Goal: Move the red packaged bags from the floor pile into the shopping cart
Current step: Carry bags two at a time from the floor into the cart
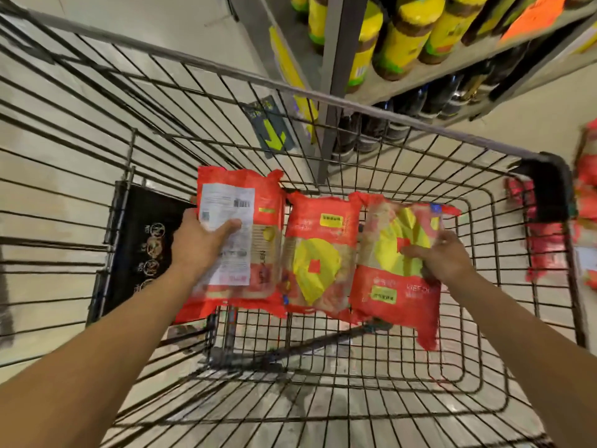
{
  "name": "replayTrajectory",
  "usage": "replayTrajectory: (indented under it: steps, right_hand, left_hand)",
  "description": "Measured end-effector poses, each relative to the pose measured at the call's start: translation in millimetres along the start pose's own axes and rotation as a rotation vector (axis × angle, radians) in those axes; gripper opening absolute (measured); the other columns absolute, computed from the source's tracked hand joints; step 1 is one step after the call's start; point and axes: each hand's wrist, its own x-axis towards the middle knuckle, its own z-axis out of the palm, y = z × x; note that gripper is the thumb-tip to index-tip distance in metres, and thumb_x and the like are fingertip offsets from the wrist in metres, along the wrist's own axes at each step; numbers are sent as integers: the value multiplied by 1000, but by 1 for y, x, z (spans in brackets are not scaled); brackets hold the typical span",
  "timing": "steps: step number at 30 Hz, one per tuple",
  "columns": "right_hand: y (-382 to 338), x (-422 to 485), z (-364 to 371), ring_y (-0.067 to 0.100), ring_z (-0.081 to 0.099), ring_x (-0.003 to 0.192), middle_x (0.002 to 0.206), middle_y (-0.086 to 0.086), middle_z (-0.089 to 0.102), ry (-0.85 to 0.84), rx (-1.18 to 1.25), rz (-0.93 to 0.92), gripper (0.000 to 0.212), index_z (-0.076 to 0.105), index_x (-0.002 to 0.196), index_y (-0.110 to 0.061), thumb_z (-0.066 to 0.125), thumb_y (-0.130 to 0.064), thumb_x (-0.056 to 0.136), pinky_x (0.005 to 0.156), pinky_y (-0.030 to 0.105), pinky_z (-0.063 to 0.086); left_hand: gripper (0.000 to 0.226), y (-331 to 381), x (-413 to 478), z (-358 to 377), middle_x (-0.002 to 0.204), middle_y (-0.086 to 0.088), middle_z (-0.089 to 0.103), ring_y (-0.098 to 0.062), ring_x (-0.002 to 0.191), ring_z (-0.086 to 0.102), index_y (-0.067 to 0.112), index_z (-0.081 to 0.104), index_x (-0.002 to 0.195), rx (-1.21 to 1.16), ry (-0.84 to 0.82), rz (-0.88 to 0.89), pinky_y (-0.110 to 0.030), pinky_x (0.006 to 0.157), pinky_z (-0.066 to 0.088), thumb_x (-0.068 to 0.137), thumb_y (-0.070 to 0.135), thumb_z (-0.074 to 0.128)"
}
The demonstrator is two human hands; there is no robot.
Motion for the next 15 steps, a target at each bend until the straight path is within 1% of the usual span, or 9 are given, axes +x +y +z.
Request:
replayTrajectory:
  steps: [1, 3, 4, 5, 7, 8, 10, 13, 15]
  right_hand:
    - [3, 3, 0, 22, 63, 70, 101, 5, 68, 12, 2, -3, 74, 42, 121, -20, 93, -17, 68, 56, 33, 53]
    - [4, 2, 1, 30, 69, 94, 115, 8, 69, 30, -24, -35, 75, 43, 127, -17, 92, -21, 71, 77, 45, 59]
    - [4, 0, 2, 33, 67, 104, 120, 11, 68, 52, -101, -63, 75, 43, 132, -14, 90, -25, 74, 89, 50, 56]
    - [2, -4, 3, 36, 65, 111, 123, 14, 66, 77, -195, -102, 74, 44, 135, -11, 87, -30, 78, 95, 50, 53]
    - [-4, -16, 4, 39, 60, 115, 124, 17, 63, 110, -329, -188, 68, 49, 133, -8, 80, -40, 81, 99, 49, 49]
    - [-6, -21, 5, 40, 60, 114, 121, 16, 64, 122, -363, -219, 68, 51, 130, -10, 76, -47, 78, 98, 51, 50]
    - [-13, -36, 6, 38, 61, 111, 121, 15, 64, 109, -441, -272, 73, 51, 134, -13, 68, -54, 75, 95, 51, 52]
    - [-49, -92, 8, 36, 60, 115, 130, 14, 62, -1, -562, -401, 65, 42, 147, -18, 67, -37, 90, 97, 46, 51]
    - [-79, -135, 7, 35, 54, 125, 141, 14, 56, -31, -624, -492, 60, 41, 149, -16, 62, -33, 96, 102, 41, 46]
  left_hand:
    - [69, 1, -1, 3, 113, -1, 67, -22, 98, 65, 14, 54, 122, 24, 5, 32, -41, 87, 54, 75, 56, 83]
    - [59, 5, -3, 8, 112, 2, 63, -18, 97, 60, 14, 52, 125, 58, 8, 84, -35, 84, 49, 83, 46, 79]
    - [57, 6, -3, 10, 113, 3, 62, -16, 98, 59, 15, 52, 127, 75, 13, 115, -34, 83, 47, 85, 43, 78]
    - [57, 9, -5, 10, 115, 4, 61, -16, 101, 59, 16, 52, 128, 91, 16, 136, -34, 84, 47, 85, 42, 78]
    - [60, 12, -6, 7, 121, -2, 60, -22, 108, 59, 18, 51, 130, 158, 27, 155, -40, 90, 50, 83, 44, 78]
    - [62, 13, -6, 4, 122, -6, 60, -26, 111, 59, 19, 50, 129, 208, 31, 164, -45, 94, 51, 81, 48, 77]
    - [63, 18, -12, -7, 120, -5, 60, -29, 110, 60, 23, 50, 125, 290, 42, 211, -52, 92, 53, 74, 55, 72]
    - [59, 49, -40, -33, 121, -7, 58, -32, 112, 56, 21, 50, 126, 410, 8, 281, -53, 92, 51, 79, 54, 65]
    - [61, 79, -68, -55, 120, -8, 59, -34, 113, 56, 18, 52, 125, 481, -21, 372, -51, 92, 50, 79, 58, 51]
